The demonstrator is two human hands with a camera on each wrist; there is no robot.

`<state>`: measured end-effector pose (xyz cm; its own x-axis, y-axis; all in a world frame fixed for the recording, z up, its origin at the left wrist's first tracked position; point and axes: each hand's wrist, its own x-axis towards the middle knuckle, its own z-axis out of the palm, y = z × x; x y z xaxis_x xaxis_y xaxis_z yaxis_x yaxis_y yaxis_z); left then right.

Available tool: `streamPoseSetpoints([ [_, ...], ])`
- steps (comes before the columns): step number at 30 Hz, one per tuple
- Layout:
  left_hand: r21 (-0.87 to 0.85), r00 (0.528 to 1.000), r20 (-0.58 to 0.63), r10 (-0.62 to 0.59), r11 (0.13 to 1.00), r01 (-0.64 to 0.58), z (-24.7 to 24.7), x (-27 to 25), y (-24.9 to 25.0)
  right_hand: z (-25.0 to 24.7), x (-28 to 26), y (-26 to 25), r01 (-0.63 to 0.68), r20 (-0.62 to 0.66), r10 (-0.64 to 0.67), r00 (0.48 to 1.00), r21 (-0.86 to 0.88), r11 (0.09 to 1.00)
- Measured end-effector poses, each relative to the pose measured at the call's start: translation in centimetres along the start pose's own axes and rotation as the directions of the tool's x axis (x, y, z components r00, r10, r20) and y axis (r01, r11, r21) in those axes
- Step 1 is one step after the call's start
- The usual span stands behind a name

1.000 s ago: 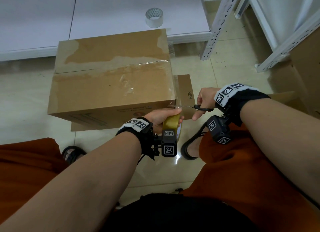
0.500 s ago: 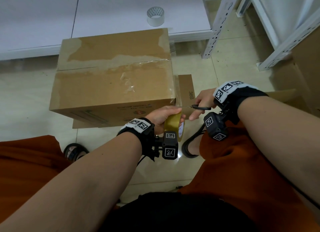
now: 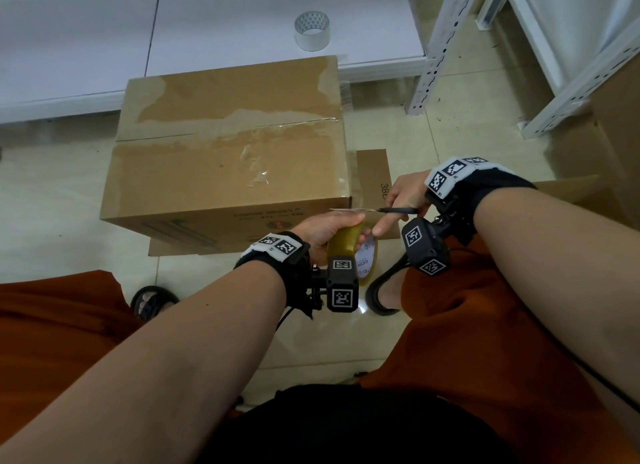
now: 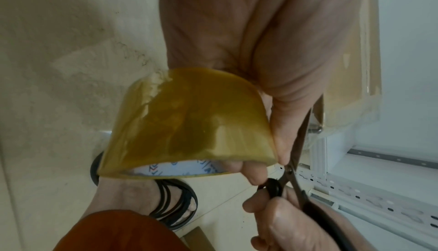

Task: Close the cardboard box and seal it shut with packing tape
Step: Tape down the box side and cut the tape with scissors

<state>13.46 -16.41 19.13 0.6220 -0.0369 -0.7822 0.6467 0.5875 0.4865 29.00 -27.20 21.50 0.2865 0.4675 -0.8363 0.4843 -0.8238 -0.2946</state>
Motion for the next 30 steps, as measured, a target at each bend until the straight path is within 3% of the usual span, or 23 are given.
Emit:
streamPoseSetpoints([
  [14, -0.017, 0.995, 0.029, -0.094, 0.995, 0.095, -0.5, 0.7, 0.7, -0.2, 0.0, 0.3, 0.047, -0.098, -0.055, 0.994, -0.078, 0.996],
  [25, 0.05, 0.992, 0.056, -0.112, 0.993, 0.109, -1.1, 0.8, -0.2, 0.8, 0.2, -0.2, -0.01, -0.053, 0.005, 0.999, -0.101, 0.995],
  [30, 0.149, 0.977, 0.039, -0.208, 0.968, 0.2, -1.2, -0.1, 0.6, 1.1, 0.2, -0.7, -0.043, 0.006, 0.044, 0.999, -0.098, 0.994],
])
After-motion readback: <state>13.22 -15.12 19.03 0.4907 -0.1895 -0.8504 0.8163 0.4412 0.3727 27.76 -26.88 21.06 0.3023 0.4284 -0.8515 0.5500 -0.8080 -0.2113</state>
